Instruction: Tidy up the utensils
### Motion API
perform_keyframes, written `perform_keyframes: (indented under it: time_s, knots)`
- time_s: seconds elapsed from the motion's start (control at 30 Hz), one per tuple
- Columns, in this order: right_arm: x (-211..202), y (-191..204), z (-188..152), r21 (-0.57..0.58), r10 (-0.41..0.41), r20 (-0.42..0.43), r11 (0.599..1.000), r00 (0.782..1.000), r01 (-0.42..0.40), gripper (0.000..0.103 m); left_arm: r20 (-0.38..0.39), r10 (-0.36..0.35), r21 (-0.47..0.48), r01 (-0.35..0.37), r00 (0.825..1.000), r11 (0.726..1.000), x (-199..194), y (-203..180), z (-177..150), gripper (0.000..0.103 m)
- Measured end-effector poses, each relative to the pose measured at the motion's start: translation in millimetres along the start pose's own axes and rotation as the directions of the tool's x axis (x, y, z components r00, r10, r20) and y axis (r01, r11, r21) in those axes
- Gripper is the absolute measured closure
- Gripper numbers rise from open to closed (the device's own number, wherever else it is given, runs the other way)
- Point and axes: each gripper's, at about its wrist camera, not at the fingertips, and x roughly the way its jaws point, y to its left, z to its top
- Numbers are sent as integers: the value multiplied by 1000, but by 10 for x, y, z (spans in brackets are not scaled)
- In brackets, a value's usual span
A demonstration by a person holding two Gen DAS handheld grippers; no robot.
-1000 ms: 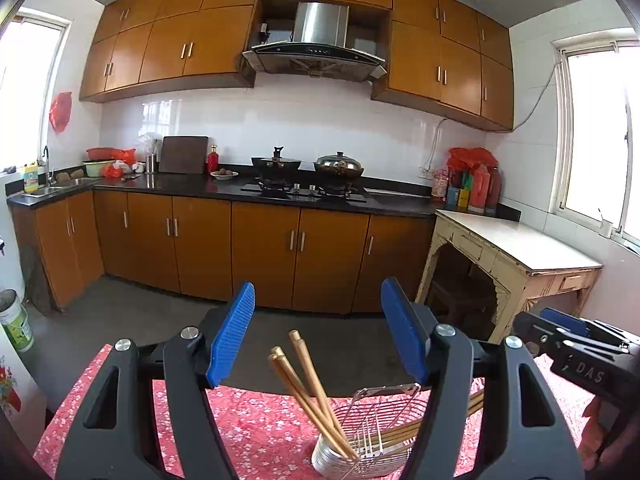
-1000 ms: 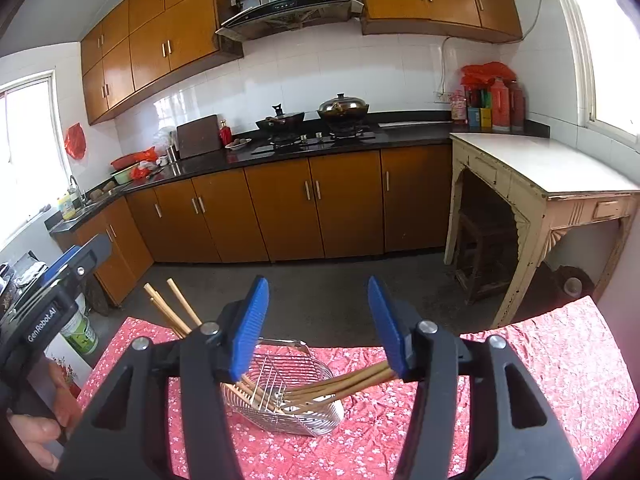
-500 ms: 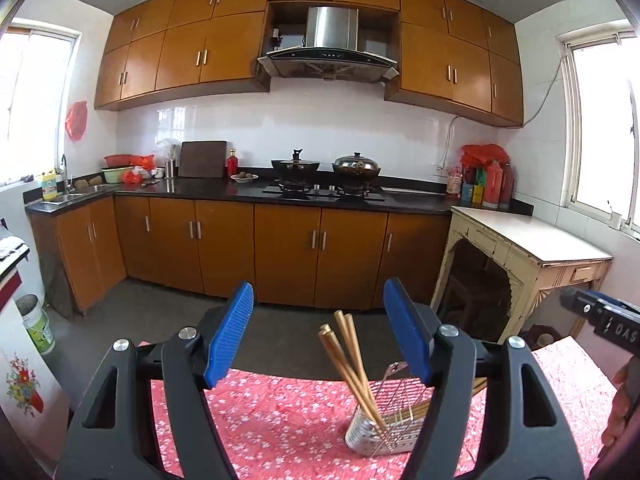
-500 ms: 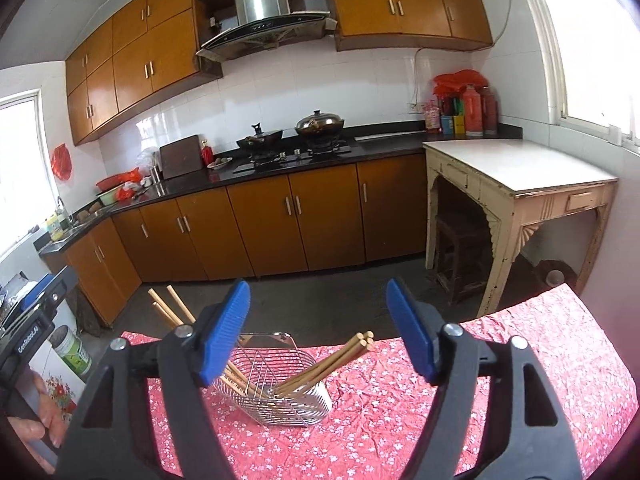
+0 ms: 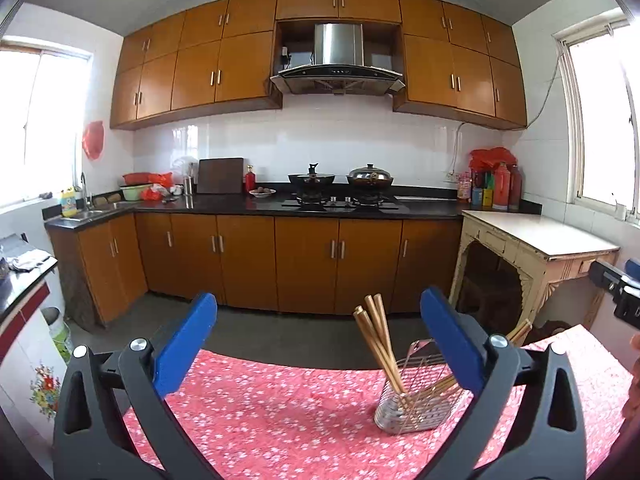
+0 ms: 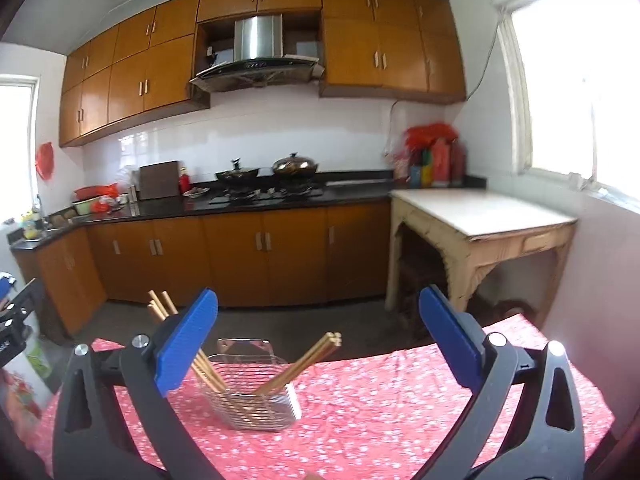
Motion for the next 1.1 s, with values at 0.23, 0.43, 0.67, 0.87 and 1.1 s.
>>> perform_keyframes:
  time_s: [0.23, 0.43, 0.67, 0.87, 1.1]
  knots:
    - [-569, 97, -287, -85, -71, 153, 993, 986, 85, 4, 16, -46, 15, 46, 999, 999, -353, 176, -215, 2]
    - [-992, 69, -917, -50, -29, 211, 998, 977, 40, 4, 34, -95, 34, 94, 995, 995, -671, 258, -724, 2]
    - [-1110, 87, -1530, -8, 27, 182, 1000, 983, -26, 4, 68, -95, 86, 89, 993, 992, -904, 166, -1286, 2]
    - [-1052, 139, -1810, -57, 35, 148, 998, 988, -27, 4, 76, -105, 89, 98, 992, 991, -919, 43, -1518, 2]
    - [-978, 148, -2021, -56, 66, 115, 997, 991, -60, 4, 49, -146, 28, 145, 988, 989, -840, 63, -1684, 2]
